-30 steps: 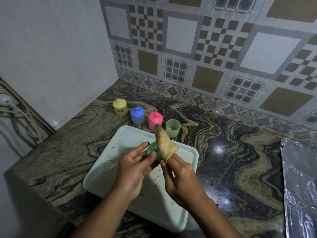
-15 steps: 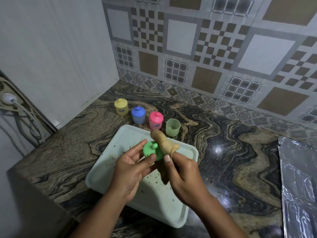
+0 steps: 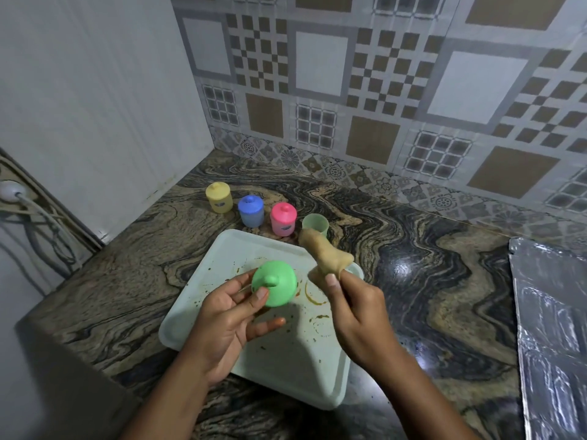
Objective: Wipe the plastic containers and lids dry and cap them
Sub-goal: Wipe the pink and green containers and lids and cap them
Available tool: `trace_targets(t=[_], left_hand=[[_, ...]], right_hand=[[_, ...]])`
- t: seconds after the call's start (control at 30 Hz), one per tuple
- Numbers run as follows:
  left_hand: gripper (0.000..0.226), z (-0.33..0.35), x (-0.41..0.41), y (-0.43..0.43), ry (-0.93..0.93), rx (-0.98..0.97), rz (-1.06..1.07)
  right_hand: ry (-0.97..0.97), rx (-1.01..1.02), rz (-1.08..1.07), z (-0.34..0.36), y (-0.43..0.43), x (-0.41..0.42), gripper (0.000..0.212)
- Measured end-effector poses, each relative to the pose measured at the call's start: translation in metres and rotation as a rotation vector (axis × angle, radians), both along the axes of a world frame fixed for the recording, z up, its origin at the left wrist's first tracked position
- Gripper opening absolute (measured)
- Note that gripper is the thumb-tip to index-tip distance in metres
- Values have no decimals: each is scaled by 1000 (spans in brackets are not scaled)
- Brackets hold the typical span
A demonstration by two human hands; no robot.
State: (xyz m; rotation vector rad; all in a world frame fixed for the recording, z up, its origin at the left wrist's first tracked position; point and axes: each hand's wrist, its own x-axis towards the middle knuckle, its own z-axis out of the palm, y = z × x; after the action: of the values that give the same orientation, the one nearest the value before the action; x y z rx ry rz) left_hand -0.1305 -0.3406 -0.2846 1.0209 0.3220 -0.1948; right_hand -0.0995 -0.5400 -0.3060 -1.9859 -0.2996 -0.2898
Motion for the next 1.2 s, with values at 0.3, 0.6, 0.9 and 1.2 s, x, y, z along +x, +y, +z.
trace_targets(t=[0.3, 0.6, 0.9, 1.2], left_hand=[[31, -2, -8, -22, -54, 97, 12], [43, -1, -12, -11, -51, 97, -23], [54, 0, -8, -18, -61, 102, -15], [44, 0, -5, -17, -73, 171, -2]], right_hand=[[-81, -39, 131, 3, 29, -34, 32], [-211, -144, 138, -1, 14, -18, 14], [107, 115, 150, 5, 22, -32, 44], [-166, -96, 171, 6, 18, -32, 23]])
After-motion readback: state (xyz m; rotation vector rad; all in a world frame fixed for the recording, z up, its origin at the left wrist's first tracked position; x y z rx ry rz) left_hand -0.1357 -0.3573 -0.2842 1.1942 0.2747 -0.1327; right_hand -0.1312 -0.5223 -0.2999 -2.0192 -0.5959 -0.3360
